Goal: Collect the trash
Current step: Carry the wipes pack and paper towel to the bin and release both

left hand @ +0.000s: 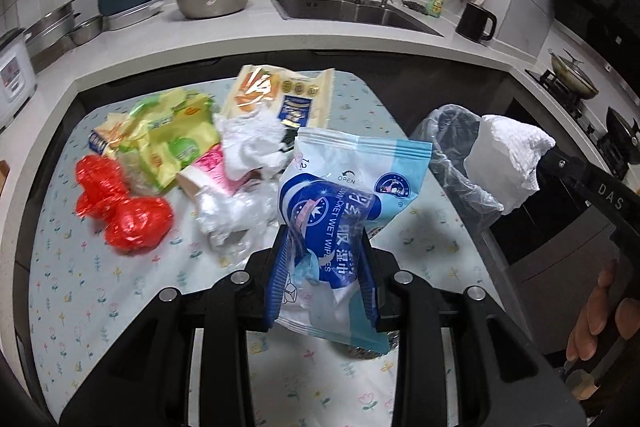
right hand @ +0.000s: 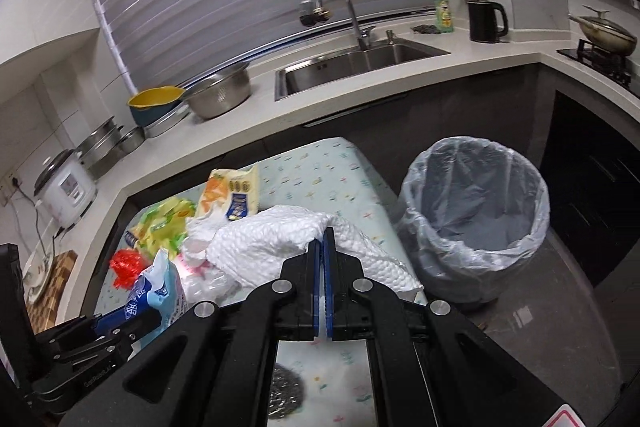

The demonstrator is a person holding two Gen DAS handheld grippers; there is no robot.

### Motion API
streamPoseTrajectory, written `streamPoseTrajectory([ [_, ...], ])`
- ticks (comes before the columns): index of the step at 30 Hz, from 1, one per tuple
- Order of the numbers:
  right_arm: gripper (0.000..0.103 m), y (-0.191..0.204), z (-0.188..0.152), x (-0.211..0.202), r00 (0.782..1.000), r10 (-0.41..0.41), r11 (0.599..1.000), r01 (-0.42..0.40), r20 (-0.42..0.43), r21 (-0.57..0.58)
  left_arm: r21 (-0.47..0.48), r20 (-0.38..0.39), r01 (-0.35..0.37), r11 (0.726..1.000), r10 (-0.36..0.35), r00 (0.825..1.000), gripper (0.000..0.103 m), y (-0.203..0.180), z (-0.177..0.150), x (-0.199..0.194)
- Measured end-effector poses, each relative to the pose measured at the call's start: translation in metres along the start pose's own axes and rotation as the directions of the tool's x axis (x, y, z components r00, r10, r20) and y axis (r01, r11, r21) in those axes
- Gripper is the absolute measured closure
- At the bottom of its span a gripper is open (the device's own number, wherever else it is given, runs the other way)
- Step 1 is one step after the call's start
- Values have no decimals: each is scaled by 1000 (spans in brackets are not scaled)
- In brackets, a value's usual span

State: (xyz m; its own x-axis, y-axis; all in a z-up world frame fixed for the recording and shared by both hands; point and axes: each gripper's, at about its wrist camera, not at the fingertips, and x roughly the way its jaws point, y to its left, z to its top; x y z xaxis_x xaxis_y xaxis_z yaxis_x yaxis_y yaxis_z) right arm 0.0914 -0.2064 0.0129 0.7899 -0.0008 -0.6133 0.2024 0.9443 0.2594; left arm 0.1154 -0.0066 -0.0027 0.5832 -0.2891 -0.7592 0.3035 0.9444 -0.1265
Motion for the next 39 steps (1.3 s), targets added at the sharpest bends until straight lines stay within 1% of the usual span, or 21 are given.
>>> streamPoseTrajectory([
  [6,101,-57,18,15,995,-98,993,97,25,67,105,-15,89,991,-88,996,72,-62,31,36],
  [11,101,-95,29,28,986,-166,981,162,29,107,179,-51,157,971,-151,987,72,-113,55,74],
  [14,101,-114,34,37,980,-196,973,191,26,131,213,-73,186,959,-174,982,72,-140,69,97],
  [16,101,-126,37,43,976,-216,967,210,23,143,228,-92,214,950,-197,976,72,-156,78,111],
  [20,101,-151,41,55,973,-232,956,226,13,186,256,-113,239,937,-217,970,72,-184,91,136],
  [22,101,-161,44,60,969,-245,951,238,12,198,264,-118,247,932,-223,968,71,-195,96,149],
  [26,101,-175,51,68,965,-260,943,252,13,217,248,-131,268,931,-242,961,70,-208,106,170],
  [27,101,-178,53,70,964,-265,941,256,14,220,243,-135,272,931,-246,960,67,-210,108,176],
  [28,101,-180,54,72,963,-269,940,260,15,222,237,-135,273,932,-246,960,55,-212,109,180],
  [30,101,-184,56,75,961,-275,937,265,13,227,223,-115,258,940,-238,964,38,-213,111,182],
  [32,101,-188,58,77,962,-274,936,264,12,232,223,-98,249,943,-232,968,37,-215,114,183],
  [34,101,-190,60,79,961,-275,936,264,13,233,232,-101,241,943,-223,970,33,-214,114,183],
  [39,100,-189,65,88,967,-255,941,247,6,230,225,-71,193,955,-181,981,31,-201,117,177],
])
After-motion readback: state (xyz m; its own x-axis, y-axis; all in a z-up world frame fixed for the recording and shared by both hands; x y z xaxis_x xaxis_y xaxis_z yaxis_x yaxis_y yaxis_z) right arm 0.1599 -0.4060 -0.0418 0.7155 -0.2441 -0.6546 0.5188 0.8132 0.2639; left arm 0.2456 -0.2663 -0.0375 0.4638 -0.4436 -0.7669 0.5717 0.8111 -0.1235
